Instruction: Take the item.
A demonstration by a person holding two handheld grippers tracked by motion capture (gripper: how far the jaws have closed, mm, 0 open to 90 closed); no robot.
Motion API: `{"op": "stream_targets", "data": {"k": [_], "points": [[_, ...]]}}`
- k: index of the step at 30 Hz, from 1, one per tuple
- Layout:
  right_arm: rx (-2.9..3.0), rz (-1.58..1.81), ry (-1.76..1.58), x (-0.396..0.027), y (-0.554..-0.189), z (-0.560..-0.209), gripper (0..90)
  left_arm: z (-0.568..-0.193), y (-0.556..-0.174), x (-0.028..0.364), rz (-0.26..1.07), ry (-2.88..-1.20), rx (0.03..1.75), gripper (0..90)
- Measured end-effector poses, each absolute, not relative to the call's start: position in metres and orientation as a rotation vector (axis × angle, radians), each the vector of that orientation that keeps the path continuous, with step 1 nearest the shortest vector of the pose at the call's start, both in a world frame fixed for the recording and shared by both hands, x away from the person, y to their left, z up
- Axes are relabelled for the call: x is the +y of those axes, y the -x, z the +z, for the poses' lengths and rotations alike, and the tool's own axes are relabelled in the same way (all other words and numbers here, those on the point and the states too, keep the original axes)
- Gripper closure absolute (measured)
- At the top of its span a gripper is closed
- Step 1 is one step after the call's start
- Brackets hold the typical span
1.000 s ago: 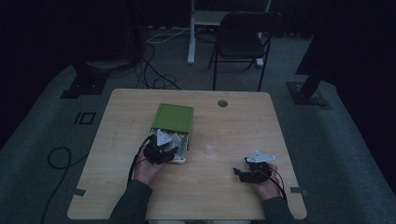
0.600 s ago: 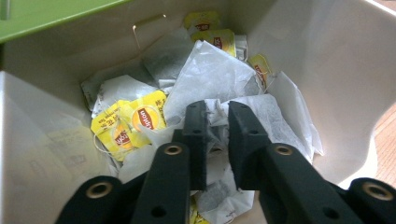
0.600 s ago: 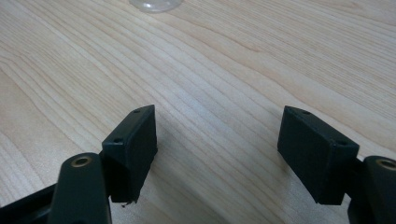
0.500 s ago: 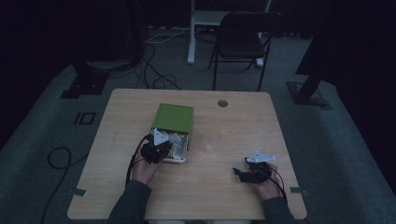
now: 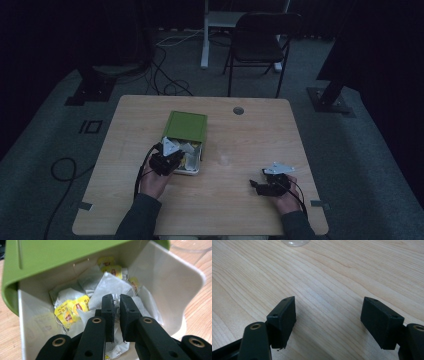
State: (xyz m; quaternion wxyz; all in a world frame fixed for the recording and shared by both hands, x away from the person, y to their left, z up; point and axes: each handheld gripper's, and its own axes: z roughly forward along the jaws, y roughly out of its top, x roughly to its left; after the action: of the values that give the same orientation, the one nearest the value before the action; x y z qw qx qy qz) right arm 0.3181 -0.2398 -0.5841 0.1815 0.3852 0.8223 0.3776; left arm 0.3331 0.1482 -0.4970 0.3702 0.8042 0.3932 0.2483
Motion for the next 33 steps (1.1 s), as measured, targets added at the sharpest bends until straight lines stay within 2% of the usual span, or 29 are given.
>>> {"op": "stream_targets", "data": {"k": [33], "points": [[2.321,1.066,-1.089,-0.240,-0.318,-0.584,28.1,-0.468,-0.328,0.153,0.596,-2.006,0.951,83.8]]}}
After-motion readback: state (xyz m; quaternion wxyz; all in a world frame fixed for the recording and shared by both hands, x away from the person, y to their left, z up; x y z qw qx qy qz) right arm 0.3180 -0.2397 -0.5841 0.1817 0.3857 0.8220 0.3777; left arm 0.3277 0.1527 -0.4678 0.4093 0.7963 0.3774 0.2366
